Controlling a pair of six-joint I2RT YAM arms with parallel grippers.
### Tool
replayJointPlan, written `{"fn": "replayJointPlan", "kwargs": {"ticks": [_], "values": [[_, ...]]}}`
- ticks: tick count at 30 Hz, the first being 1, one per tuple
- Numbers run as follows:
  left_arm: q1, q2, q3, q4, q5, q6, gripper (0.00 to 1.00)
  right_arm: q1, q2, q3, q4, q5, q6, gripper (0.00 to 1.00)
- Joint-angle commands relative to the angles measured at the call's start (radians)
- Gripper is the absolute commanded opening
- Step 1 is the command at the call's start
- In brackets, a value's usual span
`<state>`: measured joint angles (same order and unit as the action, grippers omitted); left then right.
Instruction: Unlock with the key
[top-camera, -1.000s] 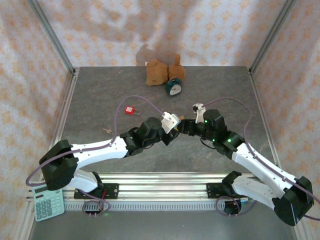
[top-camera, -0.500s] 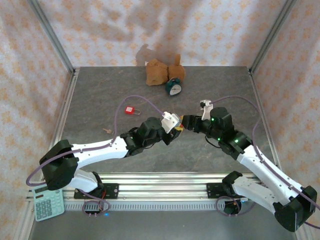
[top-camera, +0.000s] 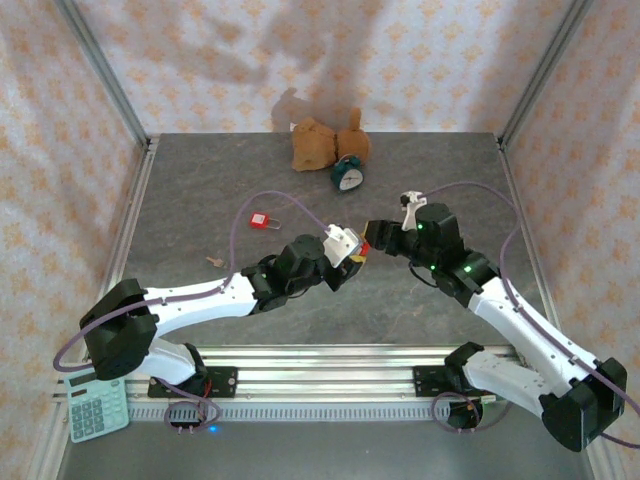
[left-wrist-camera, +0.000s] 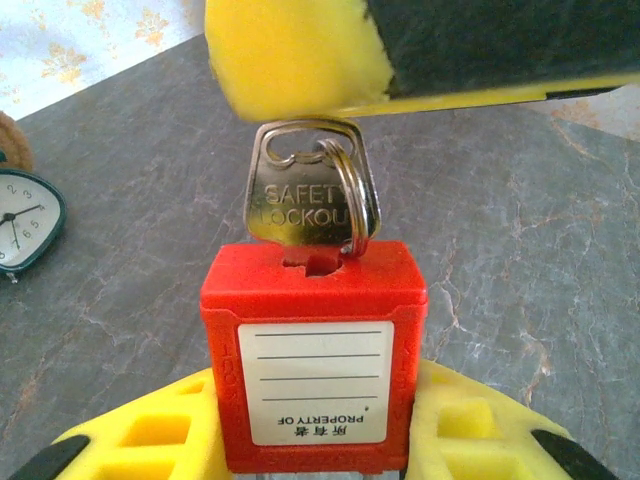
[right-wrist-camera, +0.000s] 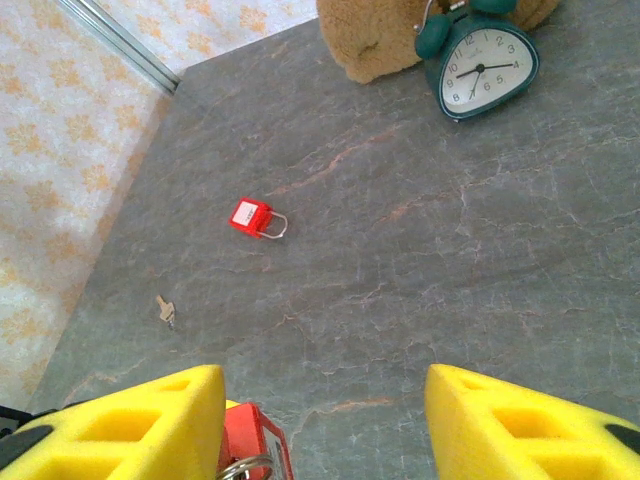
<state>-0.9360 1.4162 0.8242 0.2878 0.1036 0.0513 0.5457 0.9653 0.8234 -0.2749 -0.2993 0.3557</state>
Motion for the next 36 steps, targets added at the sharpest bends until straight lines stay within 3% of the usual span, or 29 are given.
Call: {"fn": "replayJointPlan", "kwargs": {"ticks": [1,10,22,29,36], "values": [[-0.010,-0.016,0.017,0.028,-0.022,0.017,0.15,-0.006,-0.001,-0.047,-0.009,-0.008,0.009,0.53],[-0.012,0.003,0.047,0.000,-0.048,0.065,0.15,-0.006,-0.021,-0.055,-0.003,-0.042,0.032,0.54],[-0.024,0.004,0.065,-0.149,-0.224,0.288,0.15,-0.089,-0.043,0.068,-0.024,-0.022,0.047,0.59],[-0.068,0.036,0.069,-0.141,-0.457,0.490,0.15,-0.095,-0.034,0.045,-0.029,-0.049,0.048,0.58],[-0.113,0.119,0.032,0.025,-0.705,0.773,0.15,-0.107,-0.005,0.021,-0.019,-0.088,0.046,0.57]]}}
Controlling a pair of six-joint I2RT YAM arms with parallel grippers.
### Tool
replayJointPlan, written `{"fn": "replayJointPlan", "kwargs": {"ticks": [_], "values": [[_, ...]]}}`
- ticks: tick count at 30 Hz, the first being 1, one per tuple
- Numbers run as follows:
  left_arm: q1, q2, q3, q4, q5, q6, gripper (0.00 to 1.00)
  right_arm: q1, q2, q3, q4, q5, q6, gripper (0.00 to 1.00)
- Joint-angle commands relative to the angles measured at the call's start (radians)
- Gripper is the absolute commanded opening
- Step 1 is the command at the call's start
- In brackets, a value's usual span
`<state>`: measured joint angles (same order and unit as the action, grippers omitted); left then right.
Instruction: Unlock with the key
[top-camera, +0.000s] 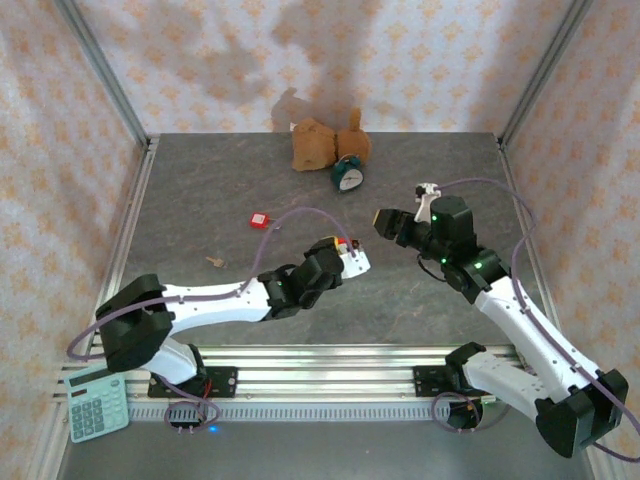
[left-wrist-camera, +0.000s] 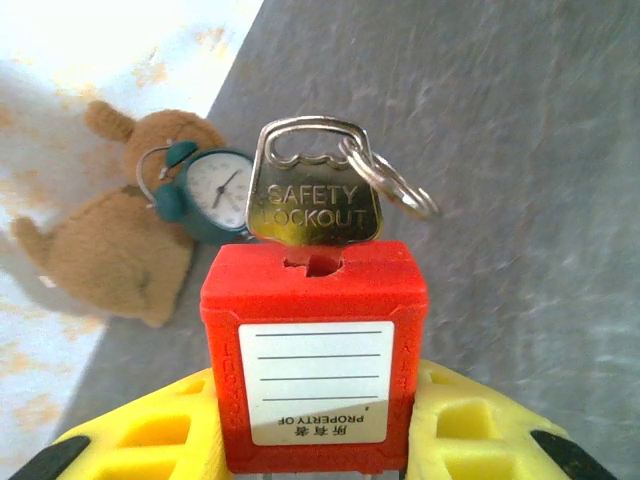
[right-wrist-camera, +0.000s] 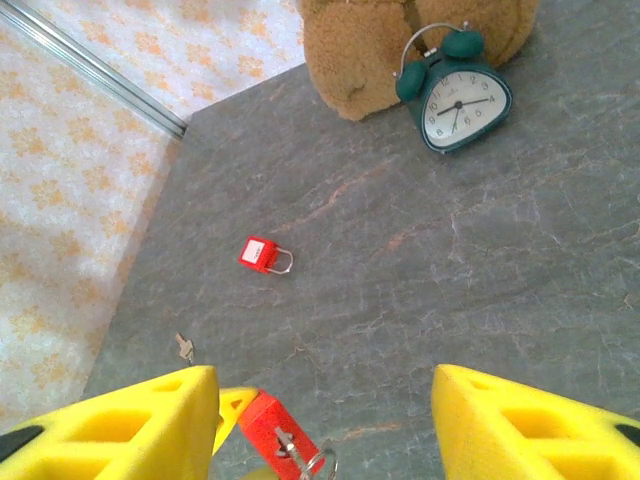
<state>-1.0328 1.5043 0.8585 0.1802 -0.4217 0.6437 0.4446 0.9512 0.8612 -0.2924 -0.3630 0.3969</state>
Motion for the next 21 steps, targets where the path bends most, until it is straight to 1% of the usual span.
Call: {"fn": "replayJointPlan", "kwargs": {"ticks": [1,8,11,14,16,21], "values": [[-0.022,0.043,-0.010,0.163,-0.204,0.216,0.15,-0.007,0.015,-0.020,0.002,-0.033,0.002,0.57],[-0.063,0.122,-0.063,0.409,-0.307,0.421,0.15,-0.015,0.073,-0.048,0.008,-0.084,-0.009,0.57],[-0.083,0.189,-0.091,0.599,-0.345,0.550,0.15,-0.017,0.094,-0.053,0.003,-0.103,-0.017,0.57],[-0.099,0.255,-0.106,0.770,-0.371,0.645,0.14,-0.016,0.106,-0.056,-0.011,-0.118,-0.026,0.57],[-0.110,0.289,-0.111,0.872,-0.380,0.692,0.13,-0.017,0.114,-0.062,-0.019,-0.132,-0.030,0.57],[-0.132,0.362,-0.113,1.003,-0.389,0.757,0.14,-0.017,0.114,-0.079,-0.065,-0.151,-0.039,0.56]]}}
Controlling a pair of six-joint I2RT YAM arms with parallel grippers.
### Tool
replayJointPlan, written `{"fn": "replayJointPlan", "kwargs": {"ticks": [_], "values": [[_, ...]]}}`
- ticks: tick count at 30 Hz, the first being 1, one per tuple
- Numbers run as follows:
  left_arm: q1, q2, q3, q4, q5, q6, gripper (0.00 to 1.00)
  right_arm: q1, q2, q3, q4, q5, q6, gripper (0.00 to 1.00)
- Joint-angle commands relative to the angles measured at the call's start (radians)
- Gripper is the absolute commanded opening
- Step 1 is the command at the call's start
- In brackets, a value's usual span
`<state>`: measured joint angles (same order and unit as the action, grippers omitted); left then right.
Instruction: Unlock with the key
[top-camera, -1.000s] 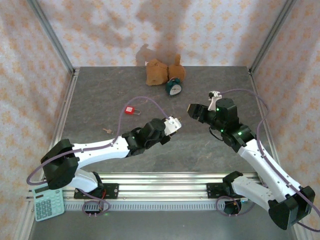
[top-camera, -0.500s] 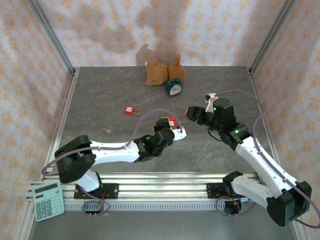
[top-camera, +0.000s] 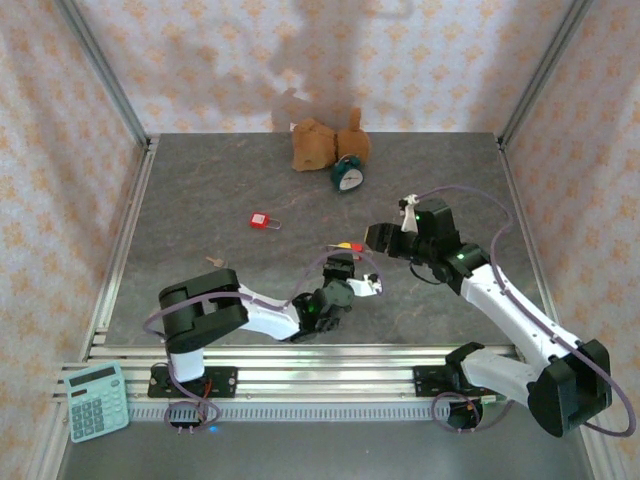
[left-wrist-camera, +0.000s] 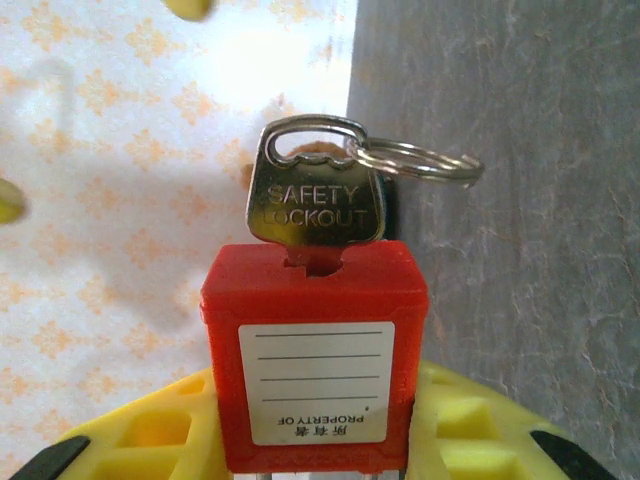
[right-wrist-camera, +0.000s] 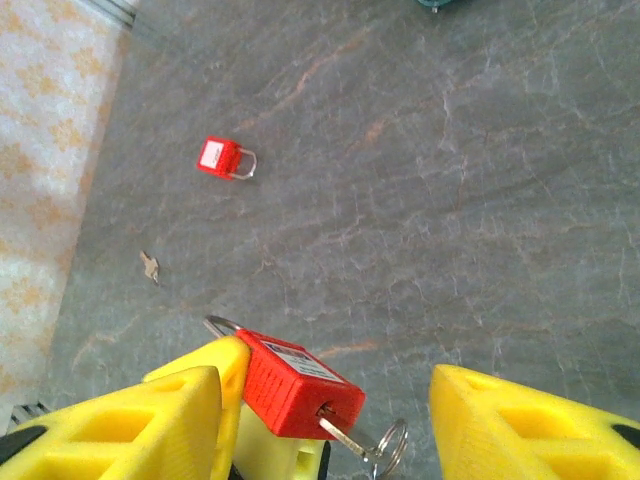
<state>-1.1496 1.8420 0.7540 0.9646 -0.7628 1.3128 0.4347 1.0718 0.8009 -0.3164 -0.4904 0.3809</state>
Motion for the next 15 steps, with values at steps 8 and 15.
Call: {"fn": "replayJointPlan", "kwargs": {"ticks": [8,15], "values": [[-0.032,0.117,-0.007,0.315,-0.069,0.152,0.13,-0.006,-0.027,-0.034,-0.111,0.011,-0.051,0.53],[-0.034,0.124,0.001,0.310,-0.075,0.146,0.13,-0.006,-0.020,-0.040,-0.137,0.021,-0.061,0.52]]}}
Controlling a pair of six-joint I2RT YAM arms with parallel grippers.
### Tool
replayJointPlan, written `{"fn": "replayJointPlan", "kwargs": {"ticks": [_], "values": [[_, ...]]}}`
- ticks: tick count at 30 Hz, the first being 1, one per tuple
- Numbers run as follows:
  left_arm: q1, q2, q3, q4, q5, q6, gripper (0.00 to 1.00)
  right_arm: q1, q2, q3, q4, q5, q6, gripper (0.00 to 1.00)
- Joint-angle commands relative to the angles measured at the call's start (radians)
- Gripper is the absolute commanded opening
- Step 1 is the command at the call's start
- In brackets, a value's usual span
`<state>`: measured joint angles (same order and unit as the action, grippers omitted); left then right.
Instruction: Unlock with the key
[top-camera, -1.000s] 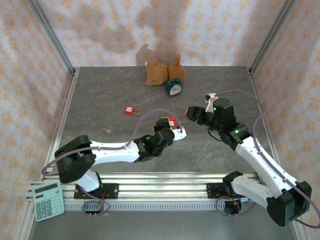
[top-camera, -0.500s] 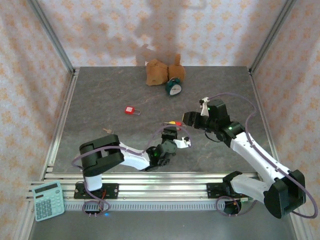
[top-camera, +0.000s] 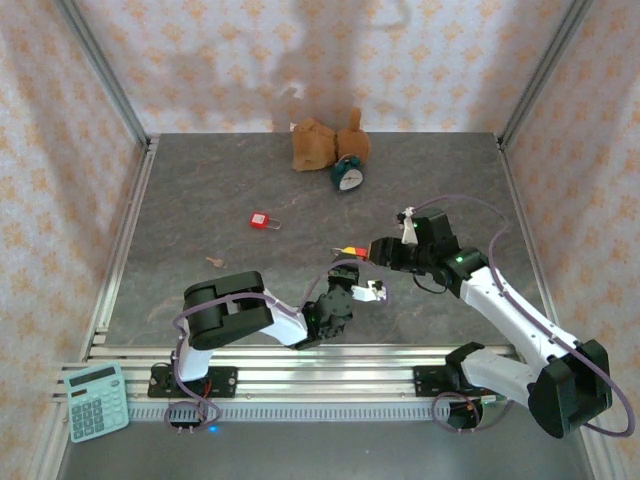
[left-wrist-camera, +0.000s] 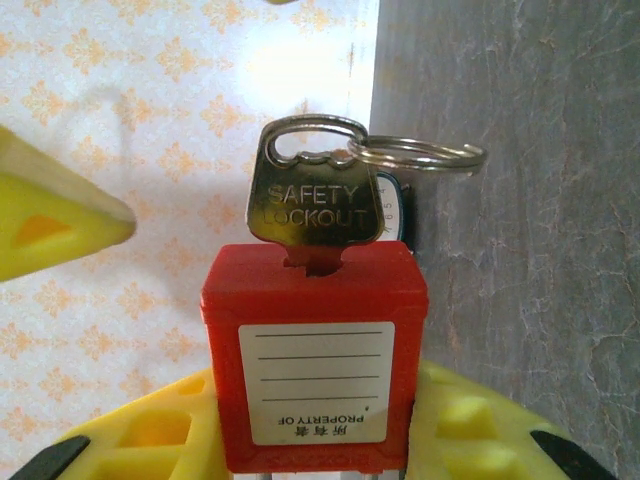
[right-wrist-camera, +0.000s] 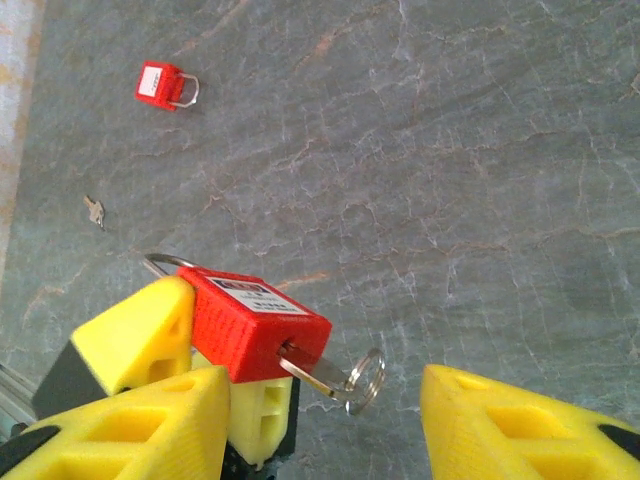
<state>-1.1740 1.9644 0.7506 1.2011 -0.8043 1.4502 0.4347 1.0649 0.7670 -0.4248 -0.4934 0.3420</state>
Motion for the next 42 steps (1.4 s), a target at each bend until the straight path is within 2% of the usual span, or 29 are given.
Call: {"fn": "replayJointPlan", "kwargs": {"ticks": [1,32,39,42], "values": [[-0.010,0.004,0.005,0.076,-0.035,0.009,0.13,-0.005,-0.009,-0.005,-0.032,0.025,-0.024,0.52],[-0.032,0.027,-0.007,0.210,-0.045,0.077,0.09,-0.006,0.115,0.015,-0.006,0.098,-0.027,0.49],[-0.033,0.022,-0.011,0.209,-0.049,0.075,0.09,-0.006,0.128,0.020,-0.006,0.079,-0.021,0.49],[-0.033,0.027,-0.011,0.210,-0.052,0.067,0.09,-0.014,0.125,0.039,-0.014,0.037,-0.003,0.53]]}}
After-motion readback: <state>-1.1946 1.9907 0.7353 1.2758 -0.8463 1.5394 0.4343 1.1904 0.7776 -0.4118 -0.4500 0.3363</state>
